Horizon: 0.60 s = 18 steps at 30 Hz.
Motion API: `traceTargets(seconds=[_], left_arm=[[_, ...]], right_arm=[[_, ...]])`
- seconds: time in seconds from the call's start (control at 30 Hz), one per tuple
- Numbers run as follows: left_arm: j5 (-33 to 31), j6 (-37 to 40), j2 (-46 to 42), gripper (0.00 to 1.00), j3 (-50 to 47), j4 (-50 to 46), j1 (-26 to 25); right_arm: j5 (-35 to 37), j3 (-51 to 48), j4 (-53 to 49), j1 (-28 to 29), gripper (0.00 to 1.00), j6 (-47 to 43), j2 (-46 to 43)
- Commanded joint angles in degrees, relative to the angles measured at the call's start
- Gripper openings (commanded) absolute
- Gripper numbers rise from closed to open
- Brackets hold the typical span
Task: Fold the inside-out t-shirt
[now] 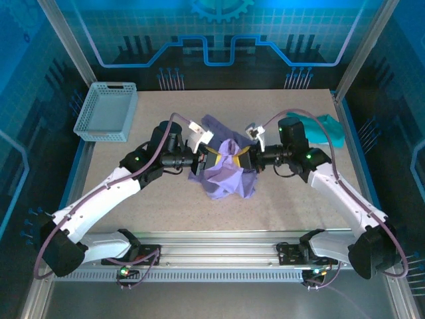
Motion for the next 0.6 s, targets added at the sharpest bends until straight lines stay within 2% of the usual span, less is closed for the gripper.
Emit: traceTargets(seconds=[0.0, 0.23, 0.47, 0.57], left_arm=[[-6.17, -7.04, 0.09, 0.0, 3.5, -4.34, -0.38], [-4.74, -15.69, -0.24, 0.0, 1.12, -1.5, -0.63], [-5.01, -17.99, 0.95, 0.0, 2.14, -1.73, -0.74], [-5.12, -18.02, 0.93, 0.0, 2.44, -2.31, -0.77]], right_arm=[[11.69, 2.12, -4.84, -1.84, 0.28, 7.12, 2.2], [21.89, -0.31, -5.15, 1.38, 0.37, 5.51, -2.3], [39.22, -10.5, 1.03, 13.88, 0.38, -5.7, -17.03], [43.5, -11.21, 2.81, 18.78, 0.38, -10.3, -19.57]])
